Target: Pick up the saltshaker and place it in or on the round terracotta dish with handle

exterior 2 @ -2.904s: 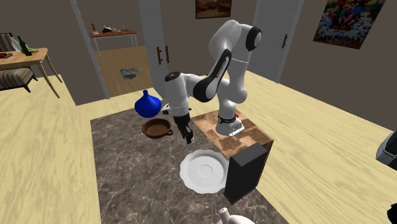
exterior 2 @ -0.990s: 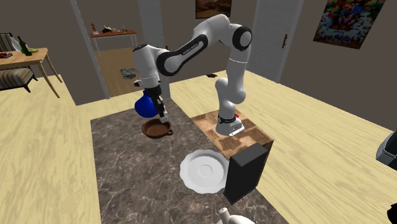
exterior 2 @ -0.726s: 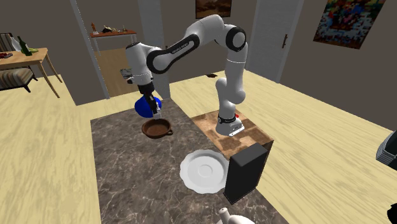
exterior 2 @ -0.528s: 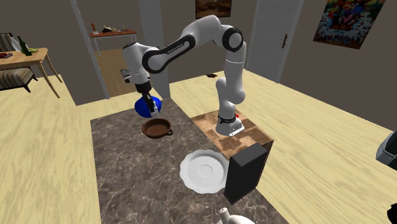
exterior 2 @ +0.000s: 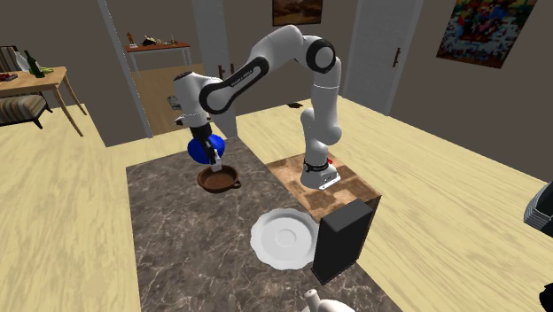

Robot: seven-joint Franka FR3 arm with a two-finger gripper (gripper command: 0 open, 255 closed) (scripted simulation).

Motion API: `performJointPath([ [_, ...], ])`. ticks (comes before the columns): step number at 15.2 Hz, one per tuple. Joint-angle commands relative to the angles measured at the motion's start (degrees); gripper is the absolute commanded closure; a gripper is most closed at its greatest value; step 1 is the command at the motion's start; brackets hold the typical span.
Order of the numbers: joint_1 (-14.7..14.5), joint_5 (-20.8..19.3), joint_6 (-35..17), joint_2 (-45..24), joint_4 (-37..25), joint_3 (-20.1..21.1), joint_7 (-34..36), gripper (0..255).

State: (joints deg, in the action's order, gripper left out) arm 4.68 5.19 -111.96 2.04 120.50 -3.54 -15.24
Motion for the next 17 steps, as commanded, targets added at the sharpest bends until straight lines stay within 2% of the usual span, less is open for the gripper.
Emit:
performJointPath([
  [1, 0.0, 0.1, -1.5, -0.5, 0.9, 0.0, -0.1, 255],
  [6, -0.1, 0.4, -5.2, -2.1, 3.1, 0.1, -0.5, 255],
  [13, -0.1, 0.4, -5.2, -2.1, 3.1, 0.1, -0.5, 255],
  [14, -0.1, 0.4, -5.2, -2.1, 3.1, 0.1, -0.5, 0],
  [17, -0.1, 0.4, -5.2, -2.1, 3.1, 0.1, -0.5, 0],
])
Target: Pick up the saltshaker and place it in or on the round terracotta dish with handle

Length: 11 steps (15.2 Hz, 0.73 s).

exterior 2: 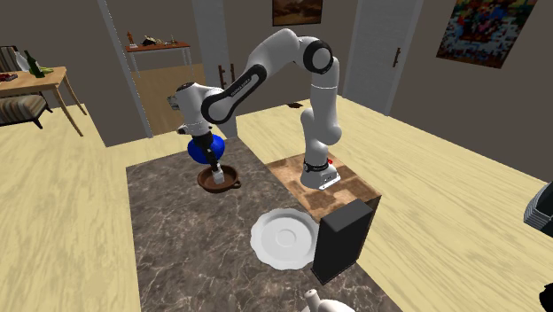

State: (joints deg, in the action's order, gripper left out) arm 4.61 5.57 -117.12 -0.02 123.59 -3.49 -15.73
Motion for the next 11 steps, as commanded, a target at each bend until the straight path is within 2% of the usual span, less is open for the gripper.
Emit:
performJointPath([
  [1, 0.0, 0.0, 0.0, 0.0, 0.0, 0.0, 0.0, 0],
  [2, 0.0, 0.0, 0.0, 0.0, 0.0, 0.0, 0.0, 0],
  [6, 0.3, -0.5, 7.2, 1.7, -5.5, -0.3, 0.3, 0],
  [11, 0.3, -0.5, 7.2, 1.7, -5.5, -0.3, 0.3, 0],
])
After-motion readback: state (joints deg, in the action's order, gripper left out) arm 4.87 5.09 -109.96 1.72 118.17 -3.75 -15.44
